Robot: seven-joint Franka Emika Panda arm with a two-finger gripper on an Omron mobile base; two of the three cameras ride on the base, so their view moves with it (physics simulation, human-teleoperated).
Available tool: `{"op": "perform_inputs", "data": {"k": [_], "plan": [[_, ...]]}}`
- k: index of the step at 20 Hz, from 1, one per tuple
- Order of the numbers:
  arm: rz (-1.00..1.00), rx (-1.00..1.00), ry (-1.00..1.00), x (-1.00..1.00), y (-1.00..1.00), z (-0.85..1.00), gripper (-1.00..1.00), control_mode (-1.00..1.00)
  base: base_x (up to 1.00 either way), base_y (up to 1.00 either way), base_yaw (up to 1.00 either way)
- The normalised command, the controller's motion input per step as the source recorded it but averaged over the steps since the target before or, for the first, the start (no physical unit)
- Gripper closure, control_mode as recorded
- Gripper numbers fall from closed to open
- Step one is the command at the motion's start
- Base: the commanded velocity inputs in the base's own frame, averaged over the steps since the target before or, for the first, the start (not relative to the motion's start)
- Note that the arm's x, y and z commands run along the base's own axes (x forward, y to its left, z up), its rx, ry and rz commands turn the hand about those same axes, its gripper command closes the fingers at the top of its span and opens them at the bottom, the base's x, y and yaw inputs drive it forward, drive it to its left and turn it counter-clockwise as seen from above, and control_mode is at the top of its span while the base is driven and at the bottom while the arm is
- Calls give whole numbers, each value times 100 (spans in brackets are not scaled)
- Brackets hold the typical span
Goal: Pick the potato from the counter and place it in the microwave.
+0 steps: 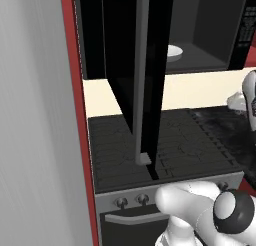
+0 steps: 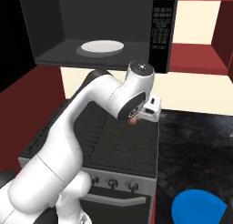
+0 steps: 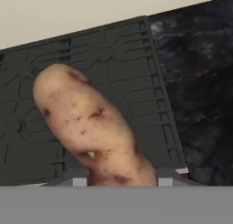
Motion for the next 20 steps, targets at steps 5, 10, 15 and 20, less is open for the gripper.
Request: {"op": "perform_inputs", "data": {"k": [5, 10, 15, 20], "plan": [[15, 1, -7, 48, 96, 100, 100, -100, 0, 0, 0], [3, -3, -17, 14, 73, 95, 100, -100, 0, 0, 0], [0, -4, -39, 9, 42, 43, 100, -100, 0, 0, 0], [0, -1, -28, 50, 20, 31, 100, -100, 0, 0, 0]]}}
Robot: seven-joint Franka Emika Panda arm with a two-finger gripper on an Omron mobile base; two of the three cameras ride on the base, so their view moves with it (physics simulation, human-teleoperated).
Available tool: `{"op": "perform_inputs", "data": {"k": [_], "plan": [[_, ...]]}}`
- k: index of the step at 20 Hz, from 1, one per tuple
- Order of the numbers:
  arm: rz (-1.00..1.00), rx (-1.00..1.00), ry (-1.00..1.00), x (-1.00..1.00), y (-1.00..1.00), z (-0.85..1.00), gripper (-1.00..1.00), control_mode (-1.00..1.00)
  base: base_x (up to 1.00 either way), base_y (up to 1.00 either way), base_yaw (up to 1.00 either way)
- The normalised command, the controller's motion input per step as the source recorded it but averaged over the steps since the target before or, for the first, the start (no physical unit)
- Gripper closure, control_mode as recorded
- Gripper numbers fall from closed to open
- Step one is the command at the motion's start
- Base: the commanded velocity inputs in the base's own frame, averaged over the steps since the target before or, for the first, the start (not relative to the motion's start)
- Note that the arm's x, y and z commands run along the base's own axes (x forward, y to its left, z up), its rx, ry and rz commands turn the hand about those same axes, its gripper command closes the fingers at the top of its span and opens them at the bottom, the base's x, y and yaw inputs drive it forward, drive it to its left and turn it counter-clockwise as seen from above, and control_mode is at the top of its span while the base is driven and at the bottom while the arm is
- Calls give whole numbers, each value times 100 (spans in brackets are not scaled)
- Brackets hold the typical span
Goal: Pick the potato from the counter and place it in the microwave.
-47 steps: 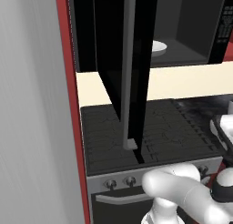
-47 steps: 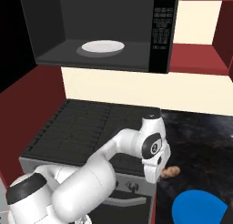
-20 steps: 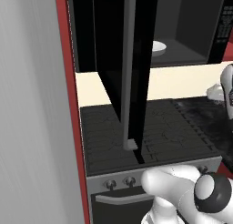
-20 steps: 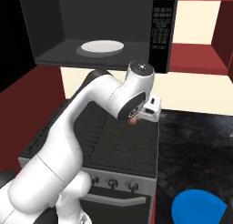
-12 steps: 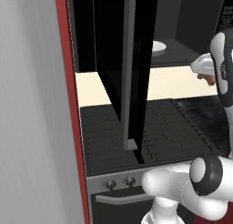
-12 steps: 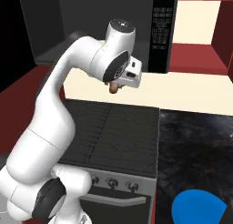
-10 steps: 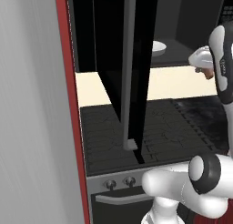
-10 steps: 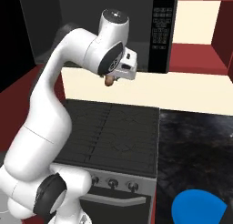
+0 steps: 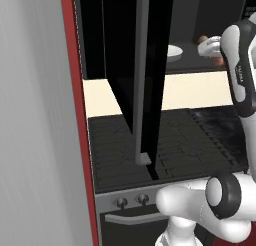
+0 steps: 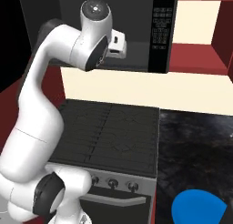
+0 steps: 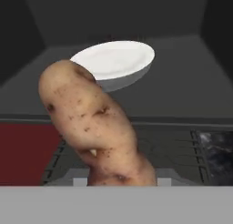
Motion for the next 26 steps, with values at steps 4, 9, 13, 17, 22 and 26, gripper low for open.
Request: {"op": "perform_inputs", "data": {"k": [4, 9, 13, 17, 22, 26], "plan": [[2, -2, -13, 100, 11, 39, 100, -100, 0, 0, 0], [1, -2, 1, 100, 17, 63, 100, -100, 0, 0, 0], [1, -4, 4, 86, 50, 0, 100, -100, 0, 0, 0], [2, -9, 6, 77, 11, -48, 100, -100, 0, 0, 0], [2, -14, 6, 26, 8, -59, 100, -100, 0, 0, 0], [2, -8, 1, 20, 1, -27, 100, -100, 0, 0, 0]]}}
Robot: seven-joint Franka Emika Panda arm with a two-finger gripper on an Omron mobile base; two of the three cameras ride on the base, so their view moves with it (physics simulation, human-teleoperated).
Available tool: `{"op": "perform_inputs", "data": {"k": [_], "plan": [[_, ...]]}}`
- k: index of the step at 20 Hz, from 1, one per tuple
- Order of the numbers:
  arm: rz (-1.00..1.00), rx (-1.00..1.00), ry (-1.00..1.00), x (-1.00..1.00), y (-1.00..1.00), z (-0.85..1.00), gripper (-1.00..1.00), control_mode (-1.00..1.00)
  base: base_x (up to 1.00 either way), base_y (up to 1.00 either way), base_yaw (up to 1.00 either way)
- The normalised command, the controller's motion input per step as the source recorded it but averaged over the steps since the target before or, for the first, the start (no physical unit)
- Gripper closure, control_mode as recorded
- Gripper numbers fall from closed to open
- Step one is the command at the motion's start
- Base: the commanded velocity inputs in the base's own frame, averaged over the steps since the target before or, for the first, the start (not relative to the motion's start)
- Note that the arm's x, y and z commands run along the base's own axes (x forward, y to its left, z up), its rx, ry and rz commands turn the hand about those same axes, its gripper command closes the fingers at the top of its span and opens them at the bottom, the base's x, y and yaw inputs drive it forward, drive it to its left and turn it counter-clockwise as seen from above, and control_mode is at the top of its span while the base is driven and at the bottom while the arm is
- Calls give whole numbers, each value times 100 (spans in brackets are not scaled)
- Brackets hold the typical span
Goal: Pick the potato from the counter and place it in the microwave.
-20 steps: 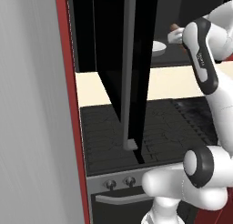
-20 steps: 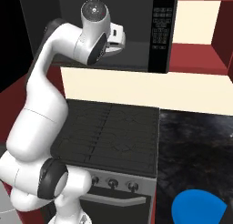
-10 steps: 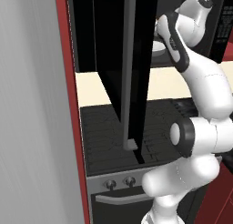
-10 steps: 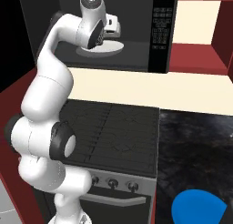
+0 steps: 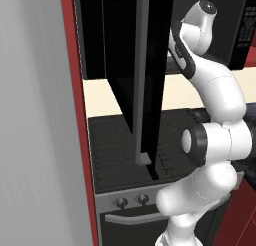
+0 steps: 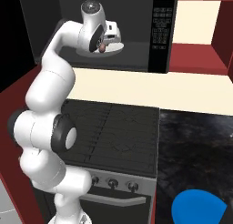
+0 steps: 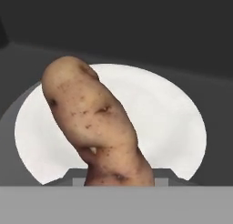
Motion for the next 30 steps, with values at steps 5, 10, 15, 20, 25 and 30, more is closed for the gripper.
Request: {"op": "perform_inputs", "data": {"k": [5, 10, 15, 20, 25, 30], "plan": [[3, -3, 0, 44, 0, -2, 100, -100, 0, 0, 0], [2, 0, 3, 54, -2, 23, 100, -100, 0, 0, 0], [0, 0, 10, 36, 11, 2, 100, -100, 0, 0, 0], [0, 0, 8, 16, 21, 32, 100, -100, 0, 0, 0], [0, 0, 4, 4, 28, 25, 100, -100, 0, 0, 0], [0, -4, 5, 3, 19, -51, 100, -100, 0, 0, 0]]}}
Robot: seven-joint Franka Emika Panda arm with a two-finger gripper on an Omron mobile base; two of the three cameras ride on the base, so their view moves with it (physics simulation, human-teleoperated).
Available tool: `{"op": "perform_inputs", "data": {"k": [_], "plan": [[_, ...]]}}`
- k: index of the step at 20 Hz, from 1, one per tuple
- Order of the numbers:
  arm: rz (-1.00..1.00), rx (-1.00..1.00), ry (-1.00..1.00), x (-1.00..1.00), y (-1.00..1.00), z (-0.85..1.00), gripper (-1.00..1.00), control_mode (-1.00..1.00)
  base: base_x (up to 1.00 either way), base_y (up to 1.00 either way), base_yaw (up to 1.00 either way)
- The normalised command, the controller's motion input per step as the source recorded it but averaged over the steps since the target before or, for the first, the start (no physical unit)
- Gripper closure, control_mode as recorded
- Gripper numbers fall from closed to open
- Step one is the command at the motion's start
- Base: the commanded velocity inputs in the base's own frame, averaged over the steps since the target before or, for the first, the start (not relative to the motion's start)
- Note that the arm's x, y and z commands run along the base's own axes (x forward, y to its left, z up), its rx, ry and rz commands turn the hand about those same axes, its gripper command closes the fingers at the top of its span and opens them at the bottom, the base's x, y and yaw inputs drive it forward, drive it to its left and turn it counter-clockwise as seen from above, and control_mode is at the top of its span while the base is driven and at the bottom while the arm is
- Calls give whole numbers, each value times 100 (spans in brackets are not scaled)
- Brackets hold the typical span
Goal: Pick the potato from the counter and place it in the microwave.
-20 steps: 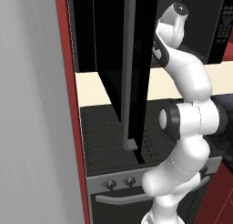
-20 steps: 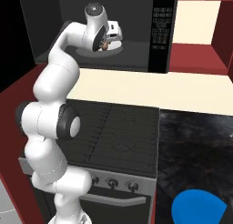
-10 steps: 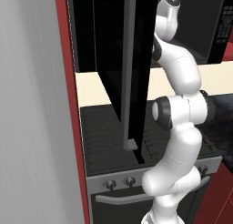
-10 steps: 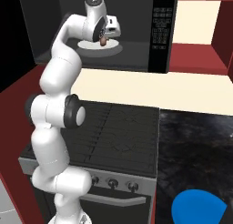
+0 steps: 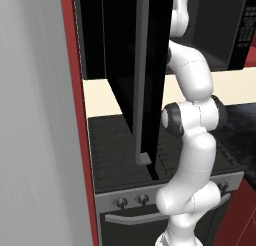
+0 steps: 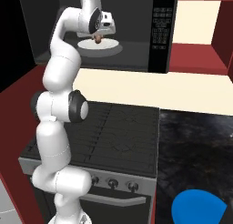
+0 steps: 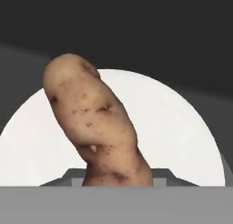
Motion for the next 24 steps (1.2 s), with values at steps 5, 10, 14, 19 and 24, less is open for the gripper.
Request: {"op": "perform_inputs", "data": {"k": [5, 10, 14, 19, 24], "plan": [[0, -6, 2, -1, 5, -74, -100, -100, 0, 0, 0], [1, -1, -3, 0, 2, -19, -100, -100, 0, 0, 0], [2, 0, -4, -5, 0, -1, -100, -100, 0, 0, 0], [1, -4, -12, -34, 0, -16, -100, -100, 0, 0, 0], [0, -3, -32, -70, 0, -43, -100, -100, 0, 0, 0]]}}
